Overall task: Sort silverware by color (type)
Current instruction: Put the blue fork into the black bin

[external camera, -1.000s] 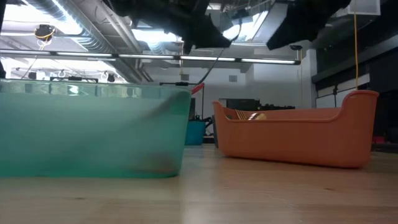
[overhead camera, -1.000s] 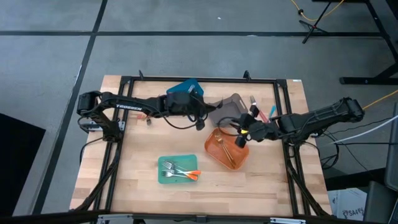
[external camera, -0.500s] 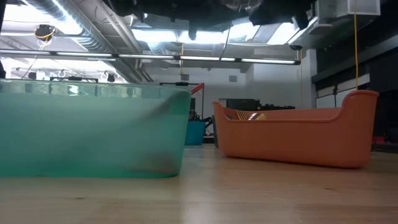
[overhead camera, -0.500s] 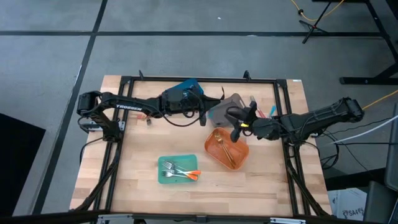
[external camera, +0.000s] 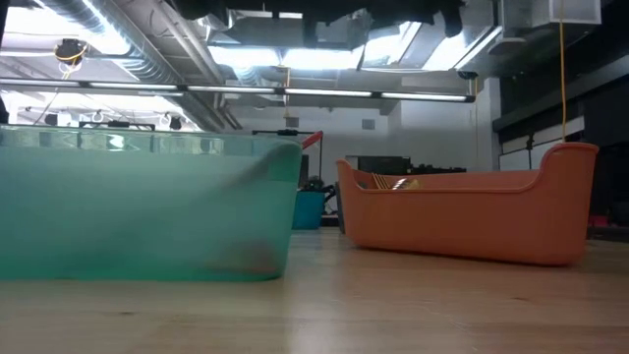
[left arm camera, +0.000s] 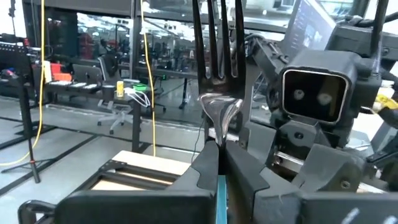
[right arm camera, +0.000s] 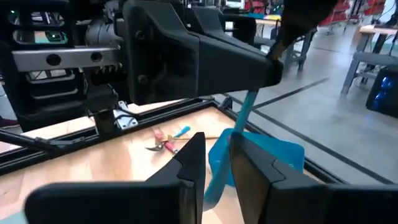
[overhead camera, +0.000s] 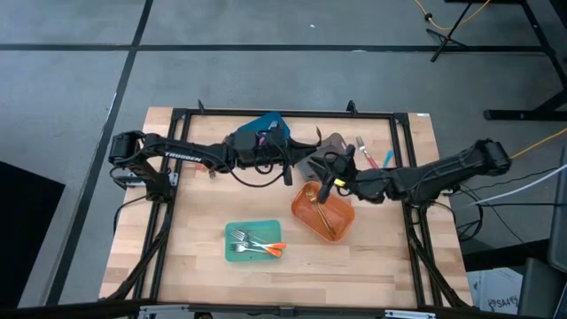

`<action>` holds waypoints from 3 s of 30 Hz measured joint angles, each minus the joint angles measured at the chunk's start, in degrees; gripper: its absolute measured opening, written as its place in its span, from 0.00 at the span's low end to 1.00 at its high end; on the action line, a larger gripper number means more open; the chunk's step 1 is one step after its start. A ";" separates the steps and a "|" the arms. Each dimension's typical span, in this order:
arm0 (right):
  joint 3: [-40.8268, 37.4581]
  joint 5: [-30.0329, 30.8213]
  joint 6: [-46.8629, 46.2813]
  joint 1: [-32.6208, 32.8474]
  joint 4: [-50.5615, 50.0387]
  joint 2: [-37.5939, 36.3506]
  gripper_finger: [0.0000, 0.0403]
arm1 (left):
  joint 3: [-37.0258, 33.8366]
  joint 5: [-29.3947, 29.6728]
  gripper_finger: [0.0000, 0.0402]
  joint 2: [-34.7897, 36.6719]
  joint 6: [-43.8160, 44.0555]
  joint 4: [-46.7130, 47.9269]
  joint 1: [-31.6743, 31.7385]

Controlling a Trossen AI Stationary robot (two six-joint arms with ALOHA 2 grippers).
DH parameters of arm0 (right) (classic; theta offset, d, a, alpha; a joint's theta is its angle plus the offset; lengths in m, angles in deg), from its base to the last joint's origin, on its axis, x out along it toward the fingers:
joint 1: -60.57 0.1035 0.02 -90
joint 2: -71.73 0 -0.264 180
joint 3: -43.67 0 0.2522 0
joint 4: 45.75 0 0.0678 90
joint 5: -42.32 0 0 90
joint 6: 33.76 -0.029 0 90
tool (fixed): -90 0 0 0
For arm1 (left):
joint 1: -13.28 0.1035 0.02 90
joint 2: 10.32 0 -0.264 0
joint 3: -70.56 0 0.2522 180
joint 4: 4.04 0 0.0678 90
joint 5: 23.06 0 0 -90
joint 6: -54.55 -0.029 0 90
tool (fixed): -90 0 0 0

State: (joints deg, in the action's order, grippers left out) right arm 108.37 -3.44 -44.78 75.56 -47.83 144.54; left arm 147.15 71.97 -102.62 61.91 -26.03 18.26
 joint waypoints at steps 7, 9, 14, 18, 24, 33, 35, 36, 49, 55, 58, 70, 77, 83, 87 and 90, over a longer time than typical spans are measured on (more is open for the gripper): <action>-0.02 4.26 1.25 0.01 2.02 1.33 0.17 | 0.02 0.45 0.02 -0.02 -0.01 -0.03 -0.23; -0.02 4.77 1.26 -0.01 2.05 1.33 0.17 | 0.02 0.14 0.02 -0.02 -0.02 -0.01 -0.32; -0.02 4.86 1.26 0.00 2.04 1.33 0.17 | 0.02 0.12 0.02 -0.02 -0.02 0.02 -0.29; -0.02 6.71 1.26 0.00 2.08 1.33 0.17 | 0.02 0.24 0.02 -0.02 -0.03 0.11 -0.28; -0.02 5.04 1.32 -1.40 4.16 1.33 0.17 | 0.02 0.43 0.02 -0.02 -0.03 0.02 -0.23; 0.00 -2.08 0.34 -6.29 5.47 1.33 0.17 | 0.02 0.86 0.02 -0.02 -0.11 0.28 -0.18; 0.00 -3.27 0.35 -6.49 5.47 1.33 0.17 | 0.02 0.63 0.02 -0.02 -0.15 0.31 -0.21; 0.00 -3.33 0.45 -6.50 5.47 1.33 0.17 | 0.02 0.62 0.02 -0.02 -0.37 0.28 -0.23; 0.00 -3.27 1.00 -6.43 5.32 1.33 0.01 | 0.02 2.95 0.02 -0.02 -0.57 0.54 -0.25; 0.00 -3.20 1.00 -6.43 5.27 1.33 0.01 | 0.02 3.23 0.02 -0.02 -0.57 0.59 -0.29; 0.00 -3.20 1.02 -6.43 5.27 1.33 0.01 | 0.02 3.30 0.03 -0.02 -0.55 0.60 -0.27; 0.00 -0.58 2.55 -6.43 4.71 1.33 0.00 | 0.02 3.49 0.14 -0.02 -0.37 0.68 -0.27; 0.00 0.08 3.90 -6.43 1.52 0.57 0.00 | 0.03 3.40 0.16 0.10 -0.42 1.33 -0.17; 0.00 0.33 3.92 -6.43 -7.84 -4.26 0.00 | 0.13 3.12 0.16 1.85 -0.44 10.03 1.06; 0.00 0.08 4.05 -7.00 -16.62 -7.97 0.00 | 0.13 2.93 0.16 3.70 -0.47 17.93 2.11; 0.02 -3.64 5.33 -9.91 -23.14 -9.68 0.00 | 0.11 2.85 0.16 4.44 -0.46 22.63 2.54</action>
State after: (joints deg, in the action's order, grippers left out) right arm 108.39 -7.08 -39.45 65.65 -70.97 134.86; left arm 147.26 74.82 -98.17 61.45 -3.40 20.80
